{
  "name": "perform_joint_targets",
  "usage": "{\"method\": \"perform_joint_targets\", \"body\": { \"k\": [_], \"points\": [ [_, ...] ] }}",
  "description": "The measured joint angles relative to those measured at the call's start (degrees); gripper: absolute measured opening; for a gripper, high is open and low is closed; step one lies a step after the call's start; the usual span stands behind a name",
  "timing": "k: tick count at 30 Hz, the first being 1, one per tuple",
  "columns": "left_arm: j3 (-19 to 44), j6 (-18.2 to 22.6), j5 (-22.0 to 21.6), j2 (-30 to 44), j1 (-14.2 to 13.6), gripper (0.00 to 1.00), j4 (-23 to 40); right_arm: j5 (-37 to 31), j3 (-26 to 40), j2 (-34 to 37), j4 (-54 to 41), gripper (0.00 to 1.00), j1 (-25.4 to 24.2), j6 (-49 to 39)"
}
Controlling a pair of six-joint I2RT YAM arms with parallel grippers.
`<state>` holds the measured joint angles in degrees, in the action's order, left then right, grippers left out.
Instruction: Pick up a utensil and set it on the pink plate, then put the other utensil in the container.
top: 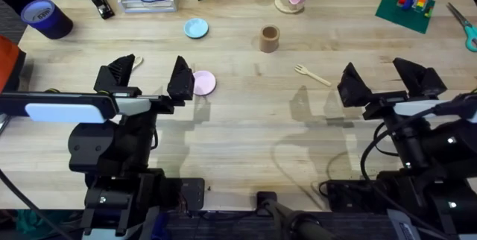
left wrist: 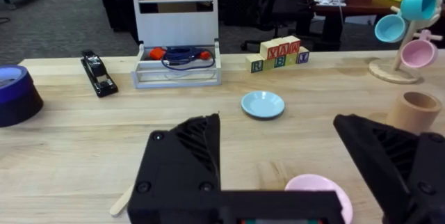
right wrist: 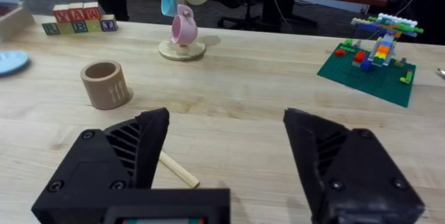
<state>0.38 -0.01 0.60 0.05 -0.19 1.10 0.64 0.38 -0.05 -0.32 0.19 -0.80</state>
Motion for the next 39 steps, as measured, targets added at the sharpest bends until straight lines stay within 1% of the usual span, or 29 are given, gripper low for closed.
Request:
{"method": "perform_joint_targets", "body": {
  "k": [14, 19, 21, 23, 27, 28, 33, 36, 39],
  "points": [
    [0.0, 0.03, 0.01, 0.0, 0.0, 0.993, -0.08, -0.02, 0.0, 0.01, -0.17, 0.996, 0.0, 0.02],
    [0.08, 0.02, 0.0, 0.0, 0.0, 0.994, -0.02, 0.44, 0.02, 0.02, 1.52, 0.996, 0.0, 0.0],
    [0.62, 0.04, 0.0, 0.0, 0.0, 0.995, 1.3, 0.59, 0.54, 0.0, 0.97, 0.996, 0.01, -0.02],
    [2.43, 0.04, 0.0, 0.0, 0.0, 0.994, 4.55, 0.66, 1.96, 0.02, -0.97, 0.995, 0.0, -0.02],
    [10.42, 0.04, 0.0, 0.0, 0.0, 0.994, 13.66, 0.68, 8.75, 0.04, -8.97, 0.995, 0.0, -0.02],
    [17.85, 0.04, -0.01, 0.0, 0.0, 0.995, 20.63, 0.68, 16.13, 0.07, -17.22, 0.995, 0.0, -0.03],
    [29.68, 0.04, -0.02, 0.16, 0.0, 0.995, 32.26, 0.7, 28.21, 0.29, -29.98, 0.994, 0.0, 0.0],
    [37.23, -0.07, -0.02, 1.61, 0.0, 0.994, 38.4, 0.7, 34.92, 2.29, -35.05, 0.994, 0.0, 0.0],
    [43.82, -0.56, -0.02, 4.21, 0.0, 0.994, 43.75, 0.68, 40.76, 5.8, -40.54, 0.995, 0.02, -0.02]
  ]
}}
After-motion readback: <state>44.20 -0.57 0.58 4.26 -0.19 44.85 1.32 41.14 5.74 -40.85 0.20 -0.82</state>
